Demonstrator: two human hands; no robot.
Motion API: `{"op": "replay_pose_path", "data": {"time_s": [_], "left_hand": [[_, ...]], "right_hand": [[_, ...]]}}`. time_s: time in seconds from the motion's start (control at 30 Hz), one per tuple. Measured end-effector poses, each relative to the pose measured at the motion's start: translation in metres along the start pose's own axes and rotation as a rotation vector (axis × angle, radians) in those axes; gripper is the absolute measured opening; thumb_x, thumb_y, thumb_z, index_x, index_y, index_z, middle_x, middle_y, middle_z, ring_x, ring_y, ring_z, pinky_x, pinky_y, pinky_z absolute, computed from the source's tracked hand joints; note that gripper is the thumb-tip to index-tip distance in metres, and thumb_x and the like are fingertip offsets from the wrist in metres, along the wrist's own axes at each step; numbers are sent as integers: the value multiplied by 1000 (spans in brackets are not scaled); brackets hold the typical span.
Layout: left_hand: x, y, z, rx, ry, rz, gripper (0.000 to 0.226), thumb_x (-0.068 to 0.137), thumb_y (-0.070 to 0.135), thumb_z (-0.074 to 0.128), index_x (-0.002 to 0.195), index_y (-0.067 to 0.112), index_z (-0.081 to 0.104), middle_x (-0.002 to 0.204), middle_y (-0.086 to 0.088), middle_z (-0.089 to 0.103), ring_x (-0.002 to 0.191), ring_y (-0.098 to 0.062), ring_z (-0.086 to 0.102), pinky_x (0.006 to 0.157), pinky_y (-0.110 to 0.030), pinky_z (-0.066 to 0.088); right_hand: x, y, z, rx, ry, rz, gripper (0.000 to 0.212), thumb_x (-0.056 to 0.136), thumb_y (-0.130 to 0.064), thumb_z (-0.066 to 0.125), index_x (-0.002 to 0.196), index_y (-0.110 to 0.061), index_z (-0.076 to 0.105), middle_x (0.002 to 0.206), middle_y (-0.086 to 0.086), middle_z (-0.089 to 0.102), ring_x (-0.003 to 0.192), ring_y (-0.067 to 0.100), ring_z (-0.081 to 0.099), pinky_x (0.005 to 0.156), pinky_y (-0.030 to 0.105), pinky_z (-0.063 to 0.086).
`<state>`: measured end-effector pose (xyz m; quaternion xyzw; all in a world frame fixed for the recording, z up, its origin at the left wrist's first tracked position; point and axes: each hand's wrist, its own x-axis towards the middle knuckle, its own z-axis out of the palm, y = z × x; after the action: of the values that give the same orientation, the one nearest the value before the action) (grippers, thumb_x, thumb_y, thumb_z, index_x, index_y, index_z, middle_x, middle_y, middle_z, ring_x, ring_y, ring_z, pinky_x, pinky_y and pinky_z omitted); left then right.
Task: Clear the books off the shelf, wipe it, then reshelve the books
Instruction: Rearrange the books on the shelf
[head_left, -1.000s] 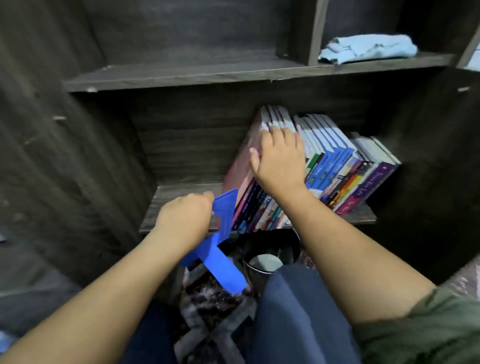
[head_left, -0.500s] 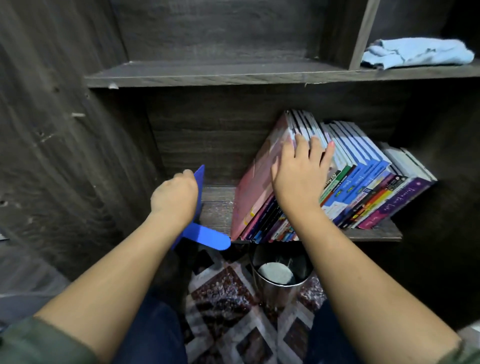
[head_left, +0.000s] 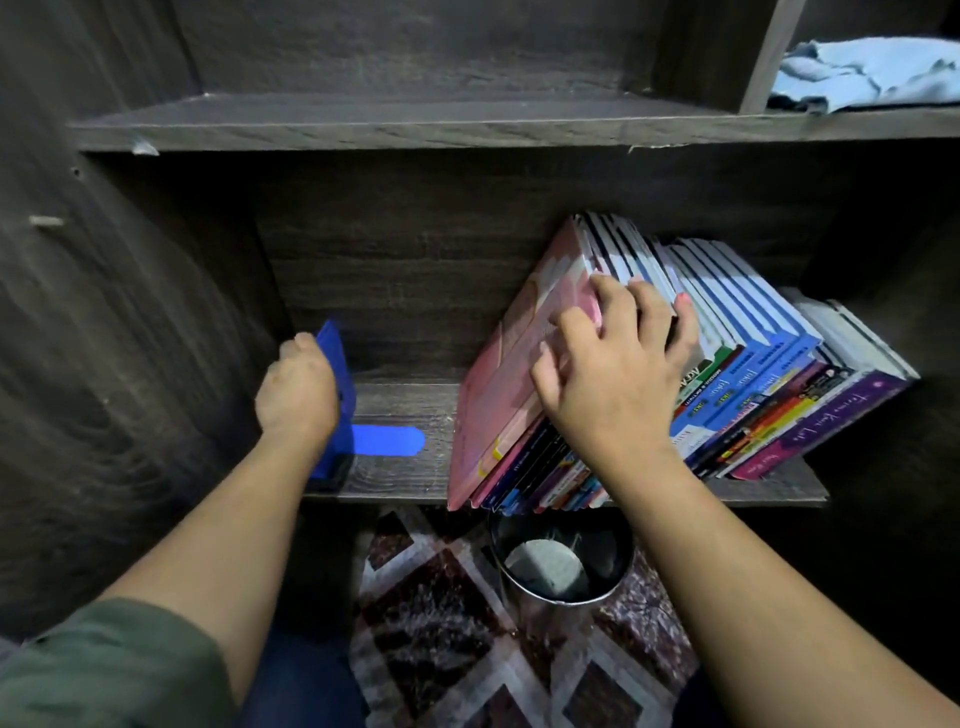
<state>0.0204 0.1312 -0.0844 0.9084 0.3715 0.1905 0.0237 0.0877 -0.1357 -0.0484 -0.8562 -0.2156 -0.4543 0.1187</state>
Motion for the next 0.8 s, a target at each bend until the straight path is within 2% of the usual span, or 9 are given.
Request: {"op": "replay_pose_path", "data": {"time_s": [0.2, 0.33, 0.47, 0.53, 0.6, 0.63, 0.7, 0.73, 0.8], "left_hand": [[24, -8, 16, 48, 82, 11, 24, 92, -1, 55, 113, -9, 46, 112, -30, 53, 99, -50, 58, 79, -54, 48], [35, -13, 19, 27, 120, -41, 21, 96, -5, 37, 114, -13, 47, 115, -34, 51, 102, -54, 56, 80, -58, 47], [36, -18, 18, 15, 147, -76, 21, 95, -7, 36, 111, -13, 49, 114, -35, 50, 104, -53, 52, 77, -59, 47], [34, -21, 20, 22, 166, -63, 19, 94, -8, 39, 108, -13, 51, 111, -35, 51, 101, -52, 52, 73, -59, 48], [29, -21, 19, 74, 194, -57, 19, 90, -2, 53, 108, -10, 52, 106, -32, 52, 97, -49, 52, 69, -56, 51], [25, -17, 17, 122, 218, -54, 32, 86, 6, 63, 113, -7, 51, 106, -29, 52, 97, -46, 52, 70, -52, 50], [11, 0, 8, 169, 203, 20, 61, 80, 25, 72, 129, 1, 45, 113, -24, 51, 100, -41, 48, 74, -47, 42], [1, 13, 3, 150, 201, 108, 66, 80, 31, 70, 134, 4, 44, 117, -22, 50, 102, -40, 46, 76, -46, 41], [-23, 44, -10, 77, 221, 317, 62, 82, 34, 65, 135, 8, 47, 120, -18, 52, 103, -38, 47, 77, -46, 42]], "right_hand": [[1, -2, 4, 21, 15, 17, 26, 75, -38, 59, 89, -18, 66, 127, 10, 57, 122, 33, 39, 110, 51, 12], [1, -1, 5, 27, 23, 18, 25, 75, -38, 59, 89, -18, 66, 127, 10, 57, 122, 32, 37, 110, 50, 12], [2, -2, 8, 39, 36, 30, 24, 74, -38, 60, 87, -20, 67, 126, 9, 58, 121, 30, 36, 109, 51, 14], [2, -3, 8, 45, 35, 34, 23, 74, -38, 60, 87, -20, 67, 125, 9, 58, 121, 30, 36, 109, 51, 15], [2, -3, 7, 49, 24, 35, 23, 74, -38, 61, 87, -20, 68, 126, 9, 58, 121, 30, 35, 109, 51, 14], [2, -3, 7, 46, 16, 33, 23, 74, -38, 61, 88, -20, 68, 126, 9, 58, 121, 30, 35, 109, 51, 14], [2, -3, 6, 44, 5, 30, 24, 76, -38, 61, 90, -20, 67, 126, 8, 58, 121, 30, 37, 109, 51, 15], [2, -3, 5, 55, 8, 29, 25, 78, -39, 60, 93, -21, 67, 125, 7, 58, 121, 30, 39, 108, 50, 16], [4, 0, -2, 124, 28, 27, 30, 84, -40, 56, 105, -21, 67, 123, 5, 60, 117, 29, 46, 106, 49, 22]]}}
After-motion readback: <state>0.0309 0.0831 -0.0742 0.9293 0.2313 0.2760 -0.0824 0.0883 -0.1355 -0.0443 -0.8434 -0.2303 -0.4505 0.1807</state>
